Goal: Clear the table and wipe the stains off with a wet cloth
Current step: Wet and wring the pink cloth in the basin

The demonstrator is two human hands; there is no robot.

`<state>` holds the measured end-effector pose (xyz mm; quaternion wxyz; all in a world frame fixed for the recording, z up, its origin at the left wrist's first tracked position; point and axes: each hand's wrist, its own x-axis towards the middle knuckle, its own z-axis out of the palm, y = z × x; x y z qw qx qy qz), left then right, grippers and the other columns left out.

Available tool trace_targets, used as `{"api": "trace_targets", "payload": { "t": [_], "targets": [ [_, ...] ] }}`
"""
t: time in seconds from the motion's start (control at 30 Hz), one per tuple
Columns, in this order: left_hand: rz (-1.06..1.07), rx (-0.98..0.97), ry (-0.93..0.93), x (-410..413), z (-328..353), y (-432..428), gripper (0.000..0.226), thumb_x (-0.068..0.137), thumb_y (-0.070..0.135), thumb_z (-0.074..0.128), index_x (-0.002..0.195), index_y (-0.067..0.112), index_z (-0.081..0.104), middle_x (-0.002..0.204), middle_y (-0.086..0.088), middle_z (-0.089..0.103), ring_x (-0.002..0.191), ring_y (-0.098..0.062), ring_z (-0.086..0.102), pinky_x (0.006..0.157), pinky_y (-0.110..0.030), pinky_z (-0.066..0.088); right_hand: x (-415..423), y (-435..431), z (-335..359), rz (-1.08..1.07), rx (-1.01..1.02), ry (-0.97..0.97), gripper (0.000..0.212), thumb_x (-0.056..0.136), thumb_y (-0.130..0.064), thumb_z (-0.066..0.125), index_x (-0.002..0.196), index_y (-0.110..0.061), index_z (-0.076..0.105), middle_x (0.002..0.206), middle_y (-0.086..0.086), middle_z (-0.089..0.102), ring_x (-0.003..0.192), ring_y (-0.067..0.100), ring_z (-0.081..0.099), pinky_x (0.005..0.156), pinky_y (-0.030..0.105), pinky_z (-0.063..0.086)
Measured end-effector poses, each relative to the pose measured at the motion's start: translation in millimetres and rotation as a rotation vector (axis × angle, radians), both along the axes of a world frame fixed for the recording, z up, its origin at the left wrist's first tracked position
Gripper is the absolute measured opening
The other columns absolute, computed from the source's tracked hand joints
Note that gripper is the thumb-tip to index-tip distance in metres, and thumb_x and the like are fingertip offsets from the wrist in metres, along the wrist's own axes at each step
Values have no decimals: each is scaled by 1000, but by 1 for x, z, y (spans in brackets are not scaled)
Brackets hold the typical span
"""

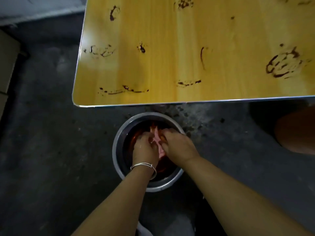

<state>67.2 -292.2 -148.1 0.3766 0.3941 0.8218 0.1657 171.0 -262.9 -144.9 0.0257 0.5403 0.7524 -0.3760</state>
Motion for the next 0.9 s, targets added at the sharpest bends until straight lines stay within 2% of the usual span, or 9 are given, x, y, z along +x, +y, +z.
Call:
{"api": "trace_targets", "payload": {
  "t": [0.1,0.2,0.23,0.33,0.47,0.6,0.7,0.8,0.9],
  "targets": [
    [-60,-22,68,-12,-61,-11,23,89,8,48,108,12,59,111,-9,60,101,-24,57,88,-28,42,-11,-6,-62,26,-23,8,42,97,-28,41,137,-17,37,134,9,47,114,30,52,89,35,43],
    [-119,12,170,-24,-123,-16,22,87,14,51,106,14,62,107,-8,59,96,-21,57,73,-12,32,-23,-6,-123,73,38,-24,45,97,-20,42,140,-15,34,134,11,47,114,29,54,88,37,45],
    [-118,32,181,-27,-145,-17,22,87,15,53,106,14,63,105,-8,59,94,-20,57,70,-11,31,-27,-5,-144,68,48,-28,41,97,-19,42,138,-15,36,131,11,50,112,28,56,86,36,46],
    [-80,65,138,-35,-199,-11,24,84,11,55,105,12,66,103,-11,60,93,-24,59,75,-21,41,-34,2,-200,66,80,-72,30,96,-16,42,126,-14,45,121,10,52,103,29,57,75,32,41],
    [-50,106,123,-45,-263,0,24,82,6,56,103,8,67,105,-17,59,97,-29,58,79,-23,41,-45,17,-262,125,90,-156,35,89,-9,50,123,-12,47,122,12,49,108,32,54,84,38,44],
    [11,106,91,-50,-310,6,28,83,17,60,111,12,63,112,-13,58,101,-28,58,83,-24,41,-61,24,-305,-61,0,-118,36,93,-26,47,129,-19,48,127,12,48,114,33,51,91,38,44],
    [106,111,17,-46,-331,6,30,82,24,64,109,14,60,112,-12,59,101,-26,58,85,-26,44,-66,21,-321,-191,-100,-37,38,90,-19,52,128,-23,52,127,12,53,113,31,55,93,35,47],
    [246,80,-25,-50,-335,1,25,83,27,63,104,14,57,104,-9,61,98,-26,58,83,-26,45,-62,18,-323,-266,-126,36,26,88,-10,54,110,-17,65,115,8,63,102,24,61,91,32,51],
    [438,119,-42,-63,-332,-2,13,81,16,64,93,13,63,100,-7,65,89,-21,59,79,-22,43,-51,18,-323,-379,-62,39,13,89,-11,55,95,-15,66,107,7,63,94,22,61,82,31,52]
  ]
}}
